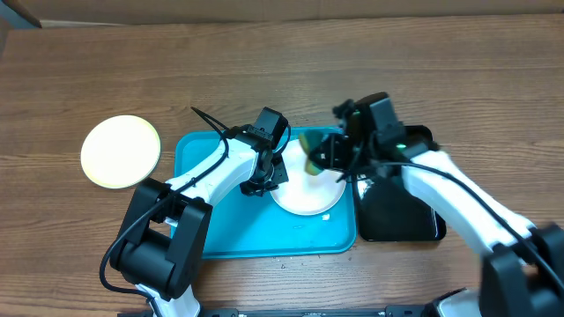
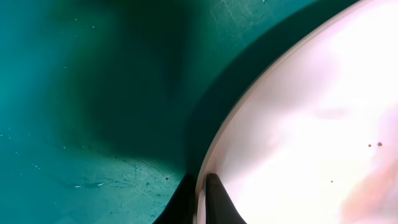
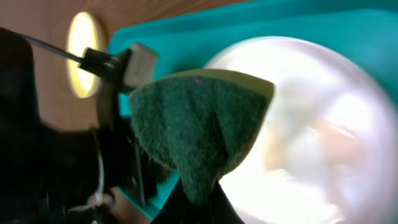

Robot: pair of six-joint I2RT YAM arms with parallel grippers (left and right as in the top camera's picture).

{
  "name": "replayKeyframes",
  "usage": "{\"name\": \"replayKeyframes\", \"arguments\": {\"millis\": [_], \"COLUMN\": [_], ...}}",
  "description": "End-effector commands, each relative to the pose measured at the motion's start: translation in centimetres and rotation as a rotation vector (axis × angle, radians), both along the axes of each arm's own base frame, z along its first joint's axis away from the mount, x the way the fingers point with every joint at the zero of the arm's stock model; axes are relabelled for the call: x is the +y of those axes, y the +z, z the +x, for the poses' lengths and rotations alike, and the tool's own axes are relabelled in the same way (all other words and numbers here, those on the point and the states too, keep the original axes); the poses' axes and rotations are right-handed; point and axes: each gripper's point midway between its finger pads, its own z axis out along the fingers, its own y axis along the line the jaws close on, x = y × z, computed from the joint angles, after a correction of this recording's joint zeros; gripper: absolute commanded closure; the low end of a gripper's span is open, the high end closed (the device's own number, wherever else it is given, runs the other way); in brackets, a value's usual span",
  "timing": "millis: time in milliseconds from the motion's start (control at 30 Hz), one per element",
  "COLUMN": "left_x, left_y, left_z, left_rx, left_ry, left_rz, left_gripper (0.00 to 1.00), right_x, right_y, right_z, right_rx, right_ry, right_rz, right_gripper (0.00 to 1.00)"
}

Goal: Clean dirty plates on tray and stack at the side
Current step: 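Scrub the white plate with the sponge held by the right gripper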

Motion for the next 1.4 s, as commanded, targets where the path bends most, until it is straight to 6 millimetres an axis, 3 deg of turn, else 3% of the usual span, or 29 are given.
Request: {"name": "replayKeyframes", "arguments": {"millis": [0,67,233,333,633,967,1133,1367], "left_x": [3.3,3.3,3.1,3.1,2.9,3.0,3.1,3.1], "left_y": [-4.0,-4.0,-4.0,-4.0,-4.1,-4.1,-4.0,-4.0], "left_z": [-3.4,-3.3,-3.3,-3.3,-3.2,-3.3,-3.5,-3.5], "left_rx": [0.124,0.122,0.122,0.122,0.119,0.124,0.130,0.131], "left_ry": [0.000,0.000,0.000,0.000,0.000,-0.017,-0.031,-0.031], "left_rz": [0.170,0.168,0.159,0.160,0.147,0.152,0.156,0.156], "left_gripper": [0.96,0.96,0.96,0.96,0.96,0.96,0.96,0.96], "right_x": [-5.6,-7.8,-10.8,-11.3,-3.4,3.1,3.8,5.2], "right_y": [0.6,-0.4,-1.8,-2.0,-0.4,-5.1,-7.4,-6.3], "right_z": [1.3,0.8,-0.1,-0.3,-0.7,-0.8,-0.7,-0.5], "right_rx": [-0.053,-0.005,0.044,0.052,-0.060,0.056,0.097,0.100], "right_ry": [-0.140,-0.189,-0.217,-0.224,-0.012,0.023,0.039,0.054], "right_rz": [-0.186,-0.261,-0.370,-0.400,-0.221,-0.088,-0.076,0.017], "right_gripper": [0.96,0.96,0.96,0.96,0.96,0.96,0.96,0.96]}}
